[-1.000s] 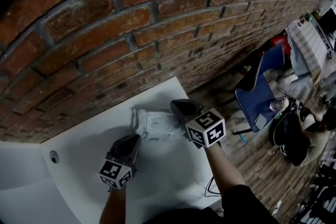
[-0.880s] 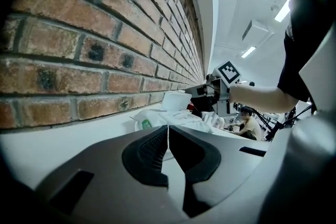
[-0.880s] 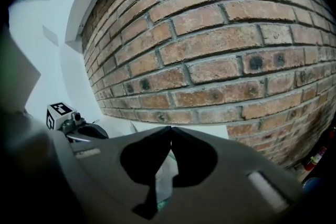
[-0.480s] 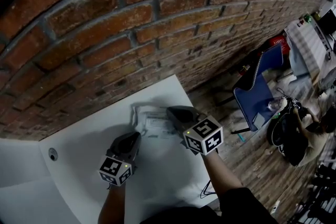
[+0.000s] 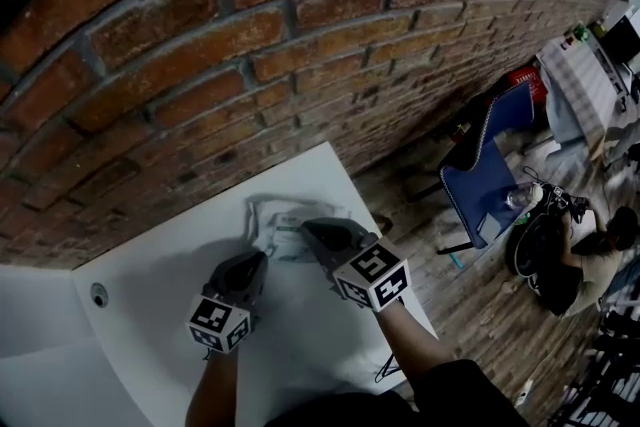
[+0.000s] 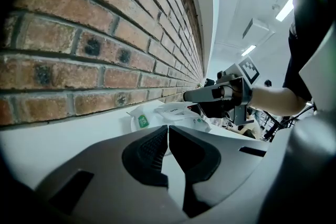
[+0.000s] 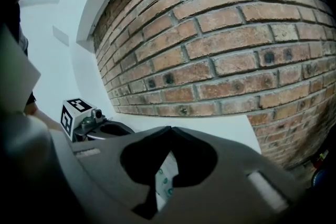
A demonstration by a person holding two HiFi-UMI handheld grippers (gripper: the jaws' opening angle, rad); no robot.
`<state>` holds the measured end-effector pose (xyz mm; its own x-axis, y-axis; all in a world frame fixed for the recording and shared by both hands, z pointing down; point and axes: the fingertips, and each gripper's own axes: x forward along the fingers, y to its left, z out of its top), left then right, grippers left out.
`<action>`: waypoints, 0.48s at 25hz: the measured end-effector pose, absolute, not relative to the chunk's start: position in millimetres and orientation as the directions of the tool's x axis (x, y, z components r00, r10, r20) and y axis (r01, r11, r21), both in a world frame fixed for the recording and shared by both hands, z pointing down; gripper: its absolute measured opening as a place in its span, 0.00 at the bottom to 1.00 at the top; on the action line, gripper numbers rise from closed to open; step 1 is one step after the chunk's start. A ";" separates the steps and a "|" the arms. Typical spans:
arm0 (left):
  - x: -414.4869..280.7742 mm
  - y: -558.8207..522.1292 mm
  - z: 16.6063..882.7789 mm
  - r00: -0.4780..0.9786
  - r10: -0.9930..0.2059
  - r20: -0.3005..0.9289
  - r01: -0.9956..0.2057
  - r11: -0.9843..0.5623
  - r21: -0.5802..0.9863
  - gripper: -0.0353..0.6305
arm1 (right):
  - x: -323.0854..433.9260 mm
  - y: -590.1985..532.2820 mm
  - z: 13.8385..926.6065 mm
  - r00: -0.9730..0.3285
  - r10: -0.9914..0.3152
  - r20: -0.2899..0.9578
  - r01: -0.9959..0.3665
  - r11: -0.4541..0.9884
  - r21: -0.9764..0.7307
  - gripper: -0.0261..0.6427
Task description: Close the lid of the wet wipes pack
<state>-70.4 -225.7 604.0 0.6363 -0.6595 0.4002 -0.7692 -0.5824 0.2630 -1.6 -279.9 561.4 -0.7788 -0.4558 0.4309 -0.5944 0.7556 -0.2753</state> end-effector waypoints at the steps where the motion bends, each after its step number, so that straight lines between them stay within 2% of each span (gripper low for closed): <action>1: -70.3 -225.5 603.9 0.636 -0.659 0.400 -0.769 -0.582 0.263 0.06 | -3.5 -277.3 561.7 -0.780 -0.453 0.431 -0.591 0.758 -0.274 0.04; 12: -75.3 -222.0 605.8 0.628 -0.660 0.412 -0.775 -0.574 0.263 0.06 | -17.0 -259.1 570.5 -0.774 -0.427 0.468 -0.570 0.791 -0.222 0.04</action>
<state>-75.3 -222.0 605.8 0.6284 -0.6597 0.4123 -0.7753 -0.5744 0.2626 -17.0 -259.1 570.5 -0.7738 -0.4266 0.4682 -0.5702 0.7911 -0.2216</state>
